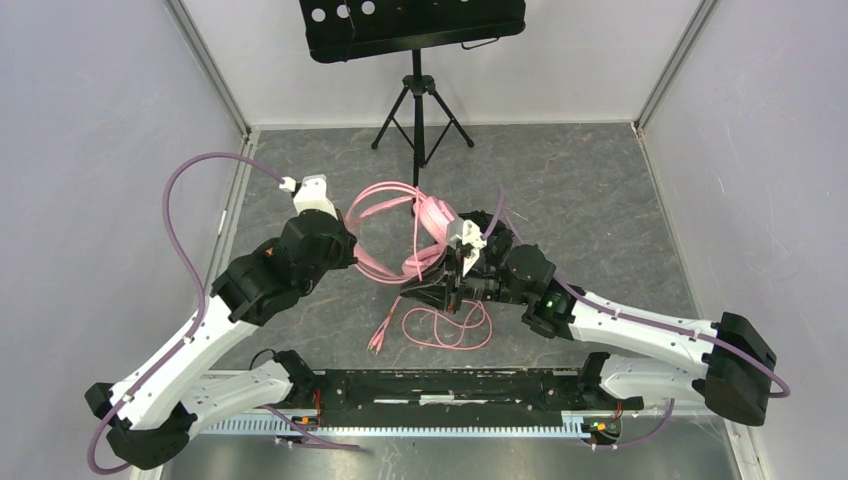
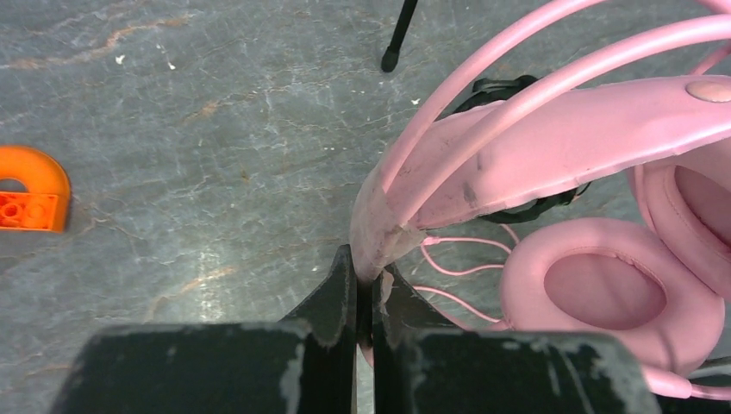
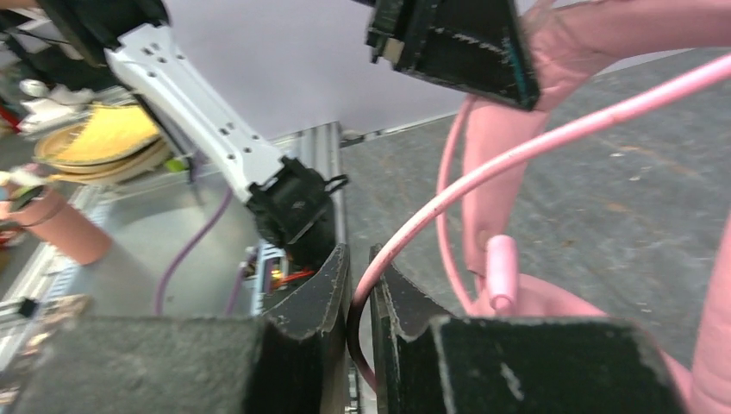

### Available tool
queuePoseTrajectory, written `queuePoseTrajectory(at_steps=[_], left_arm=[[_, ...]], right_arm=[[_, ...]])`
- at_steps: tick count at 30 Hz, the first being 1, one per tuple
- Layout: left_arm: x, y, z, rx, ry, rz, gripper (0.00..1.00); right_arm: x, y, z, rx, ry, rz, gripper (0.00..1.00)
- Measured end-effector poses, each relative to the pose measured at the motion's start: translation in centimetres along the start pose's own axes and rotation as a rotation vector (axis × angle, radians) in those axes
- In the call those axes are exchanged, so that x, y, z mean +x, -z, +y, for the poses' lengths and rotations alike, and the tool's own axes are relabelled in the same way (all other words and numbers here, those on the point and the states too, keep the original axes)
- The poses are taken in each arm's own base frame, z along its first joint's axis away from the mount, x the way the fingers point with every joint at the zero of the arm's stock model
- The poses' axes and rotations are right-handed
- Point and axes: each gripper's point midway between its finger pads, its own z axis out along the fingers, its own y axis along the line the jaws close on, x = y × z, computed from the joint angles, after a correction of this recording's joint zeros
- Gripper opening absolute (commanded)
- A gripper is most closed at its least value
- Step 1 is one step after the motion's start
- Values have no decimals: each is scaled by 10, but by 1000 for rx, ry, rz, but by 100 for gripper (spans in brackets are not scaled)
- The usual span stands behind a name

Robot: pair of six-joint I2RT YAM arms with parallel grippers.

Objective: Wrap the headphones
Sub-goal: Wrap the headphones cable around the headphones.

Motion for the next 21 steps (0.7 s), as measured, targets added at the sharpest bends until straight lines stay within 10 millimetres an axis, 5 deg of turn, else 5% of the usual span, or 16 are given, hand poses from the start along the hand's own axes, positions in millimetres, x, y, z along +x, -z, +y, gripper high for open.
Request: queuePoseTrajectory(at_steps=[6,12,21], left_arm=[[-1,2,-5,10,86,-2,2],[-3,9,-8,43,143,-6,2],[-10,16,-23,117,250,-6,2]], right_arm=[[2,3,-17,103,135,2,14],[27,12,-32,187,217,46,13],[47,19,-33,213,335,59,18]])
